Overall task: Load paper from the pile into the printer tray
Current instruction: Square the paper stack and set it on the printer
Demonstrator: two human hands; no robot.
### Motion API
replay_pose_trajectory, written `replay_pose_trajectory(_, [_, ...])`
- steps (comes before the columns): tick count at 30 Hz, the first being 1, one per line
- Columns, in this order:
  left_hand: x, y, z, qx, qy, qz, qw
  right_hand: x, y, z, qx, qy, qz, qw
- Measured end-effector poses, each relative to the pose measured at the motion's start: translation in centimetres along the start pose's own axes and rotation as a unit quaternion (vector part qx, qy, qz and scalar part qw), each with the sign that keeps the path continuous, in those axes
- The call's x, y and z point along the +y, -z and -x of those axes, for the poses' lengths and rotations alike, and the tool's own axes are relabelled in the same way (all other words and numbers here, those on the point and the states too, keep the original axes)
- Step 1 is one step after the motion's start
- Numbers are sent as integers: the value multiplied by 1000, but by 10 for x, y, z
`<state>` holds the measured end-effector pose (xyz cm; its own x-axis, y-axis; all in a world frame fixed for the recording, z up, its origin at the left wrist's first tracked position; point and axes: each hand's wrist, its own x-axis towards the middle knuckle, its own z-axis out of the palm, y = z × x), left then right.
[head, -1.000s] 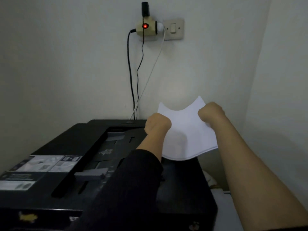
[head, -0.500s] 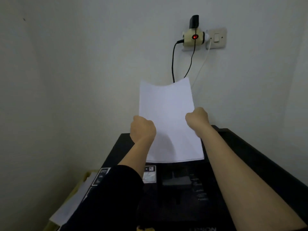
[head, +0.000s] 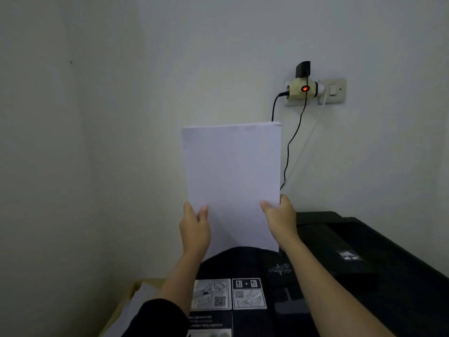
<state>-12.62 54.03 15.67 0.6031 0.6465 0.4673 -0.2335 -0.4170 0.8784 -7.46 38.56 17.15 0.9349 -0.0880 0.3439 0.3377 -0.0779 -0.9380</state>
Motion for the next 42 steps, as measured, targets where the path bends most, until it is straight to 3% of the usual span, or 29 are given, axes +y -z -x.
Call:
replay_pose_trajectory(10, [14, 5, -6, 8, -15, 55, 998, 2, -3, -2, 20, 9, -3, 1000])
replay_pose_trajectory(17, [18, -2, -6, 8, -18, 7, 1000, 2, -7, -2, 41, -2, -8, 999])
replay_pose_trajectory(25, [-6, 1, 3, -52, 27, -70, 996, 9, -11, 4, -8, -8, 54, 998])
replay_pose_trajectory(32, [21, 0, 3, -10, 61, -161, 985, -16, -10, -2, 21, 12, 96, 995])
replay_pose_trajectory(36, [35, 1, -2, -31, 92, -245, 965, -27, -5, -14, 16, -37, 138, 990])
replay_pose_trajectory(42, [18, 7, 0, -160, 156, -327, 918, -5, 4, -5, -61, -178, 190, 964])
